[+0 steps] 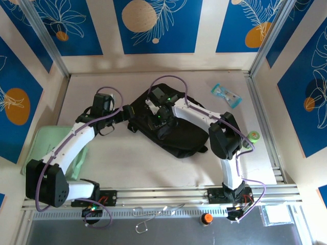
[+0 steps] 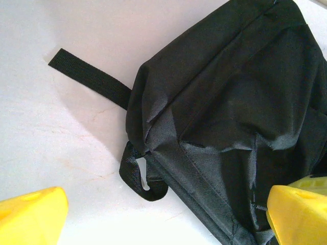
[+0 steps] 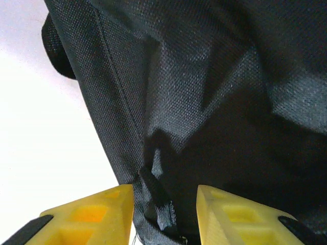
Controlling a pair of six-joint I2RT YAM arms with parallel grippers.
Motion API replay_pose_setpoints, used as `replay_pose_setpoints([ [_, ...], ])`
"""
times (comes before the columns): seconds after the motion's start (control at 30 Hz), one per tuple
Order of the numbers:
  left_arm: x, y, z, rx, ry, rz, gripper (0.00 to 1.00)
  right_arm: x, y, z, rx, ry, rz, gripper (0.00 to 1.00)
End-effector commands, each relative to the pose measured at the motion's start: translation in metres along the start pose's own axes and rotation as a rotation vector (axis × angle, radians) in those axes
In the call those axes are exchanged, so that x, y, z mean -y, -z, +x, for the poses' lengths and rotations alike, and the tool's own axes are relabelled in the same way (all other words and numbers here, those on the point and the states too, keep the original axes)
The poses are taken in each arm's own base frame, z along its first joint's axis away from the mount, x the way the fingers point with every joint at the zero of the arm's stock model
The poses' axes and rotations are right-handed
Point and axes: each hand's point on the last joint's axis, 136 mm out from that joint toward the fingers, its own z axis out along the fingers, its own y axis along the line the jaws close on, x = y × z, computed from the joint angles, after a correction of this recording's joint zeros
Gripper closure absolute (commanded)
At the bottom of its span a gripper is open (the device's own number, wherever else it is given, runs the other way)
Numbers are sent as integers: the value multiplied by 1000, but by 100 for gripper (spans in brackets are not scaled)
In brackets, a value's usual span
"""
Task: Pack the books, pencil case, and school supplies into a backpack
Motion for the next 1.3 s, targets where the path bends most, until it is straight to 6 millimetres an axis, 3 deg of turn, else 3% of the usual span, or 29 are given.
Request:
replay_pose_setpoints([
  [0.0, 0, 0, 0, 3, -4, 23, 0, -4, 2, 5, -39, 43, 11, 63],
  [0.17, 0, 0, 1, -3, -1, 30, 0, -5, -2, 12, -68, 73, 1, 58],
  [0.47, 3, -5, 2, -20, 15, 42, 0, -2, -16, 15, -103, 74, -4, 59],
  [0.6, 3, -5, 3, -24, 18, 39, 0, -1, -19, 14, -99, 71, -7, 67],
  [0.67, 3, -5, 3, -26, 21, 44, 0, 0, -19, 13, -93, 65, -3, 81],
  [0.8, 7, -8, 9, -53, 43, 72, 0, -2, -5, 6, -41, 49, -25, 96],
  [1.03, 51, -11, 31, -162, 223, 353, 6, -11, 35, -3, 85, -20, -153, 97],
  [1.27, 65, -20, 55, -210, 290, 421, 16, -10, 36, 3, 83, -71, -234, 97],
])
